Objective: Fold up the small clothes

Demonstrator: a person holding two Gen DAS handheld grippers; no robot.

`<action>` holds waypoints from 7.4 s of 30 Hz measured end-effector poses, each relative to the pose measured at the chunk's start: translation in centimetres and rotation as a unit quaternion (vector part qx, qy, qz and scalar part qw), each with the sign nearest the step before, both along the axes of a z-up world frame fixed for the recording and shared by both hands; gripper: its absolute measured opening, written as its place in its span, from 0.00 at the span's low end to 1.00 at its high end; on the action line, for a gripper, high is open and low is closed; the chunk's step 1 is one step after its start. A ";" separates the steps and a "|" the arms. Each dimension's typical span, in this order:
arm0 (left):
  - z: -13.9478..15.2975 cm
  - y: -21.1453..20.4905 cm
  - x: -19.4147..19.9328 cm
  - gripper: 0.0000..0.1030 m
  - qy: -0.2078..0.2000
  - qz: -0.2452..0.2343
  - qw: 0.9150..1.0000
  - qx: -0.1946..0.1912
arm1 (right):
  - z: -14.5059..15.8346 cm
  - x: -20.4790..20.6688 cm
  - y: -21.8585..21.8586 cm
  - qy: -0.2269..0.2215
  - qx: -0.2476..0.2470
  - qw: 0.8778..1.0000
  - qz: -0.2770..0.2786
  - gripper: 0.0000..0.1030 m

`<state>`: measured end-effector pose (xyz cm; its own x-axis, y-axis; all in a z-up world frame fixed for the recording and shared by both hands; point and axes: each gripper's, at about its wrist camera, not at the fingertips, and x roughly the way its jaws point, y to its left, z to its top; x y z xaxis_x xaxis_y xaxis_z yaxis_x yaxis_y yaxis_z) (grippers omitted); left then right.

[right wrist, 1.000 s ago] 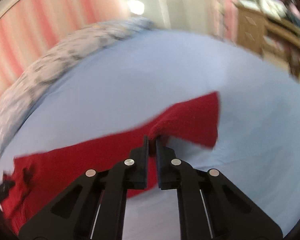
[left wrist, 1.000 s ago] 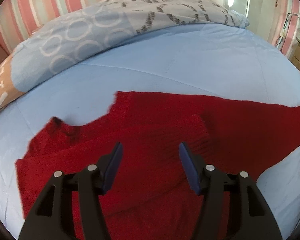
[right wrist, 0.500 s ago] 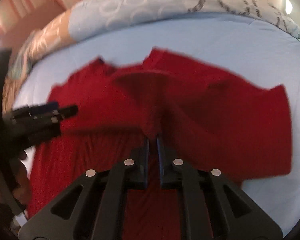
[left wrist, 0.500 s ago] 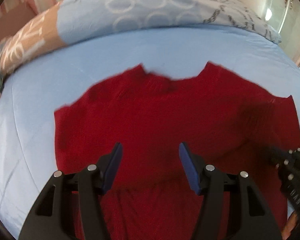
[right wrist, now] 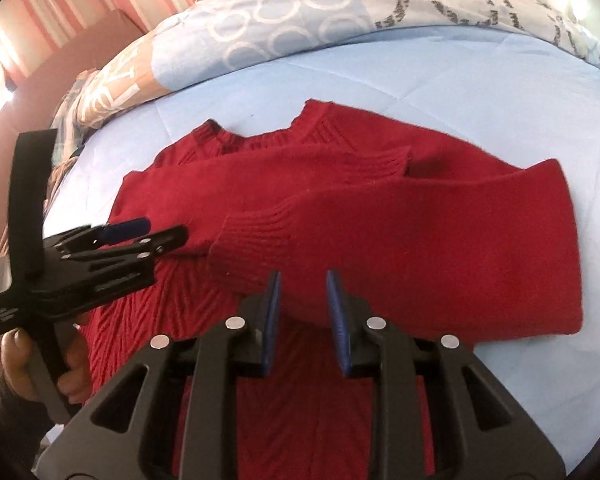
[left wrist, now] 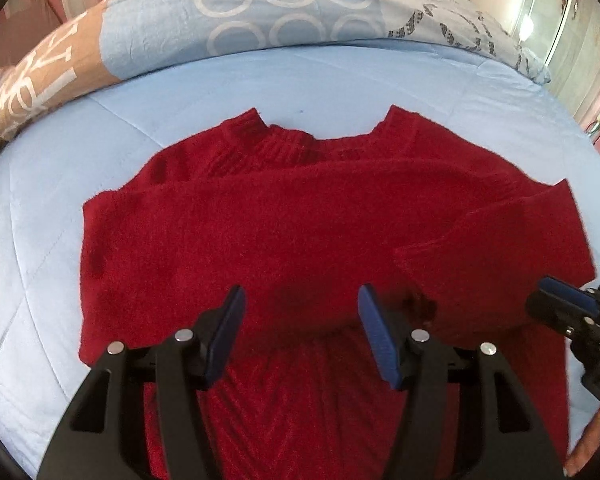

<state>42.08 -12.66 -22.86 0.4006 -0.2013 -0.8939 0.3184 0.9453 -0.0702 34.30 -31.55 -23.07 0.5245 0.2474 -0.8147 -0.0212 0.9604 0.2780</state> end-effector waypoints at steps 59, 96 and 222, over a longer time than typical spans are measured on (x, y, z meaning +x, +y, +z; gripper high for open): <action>3.9 6.3 1.0 0.12 -0.105 0.038 0.993 0.040 | -0.6 3.5 -6.7 -0.001 -0.026 0.995 -0.095 0.12; 0.4 12.7 1.3 0.24 -0.059 0.076 0.992 0.076 | -0.3 8.9 -4.4 -0.003 -0.069 0.996 -0.048 0.35; 1.0 18.4 -34.3 0.20 0.002 0.087 0.996 0.003 | 1.3 -32.2 -0.8 -0.025 -0.056 0.998 -0.035 0.58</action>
<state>7.78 5.70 -21.90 0.4257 -0.1233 -0.8964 0.1499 0.9866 -0.0645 2.07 -32.39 -21.74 0.5782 0.1185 -0.8072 0.0351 0.9849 0.1697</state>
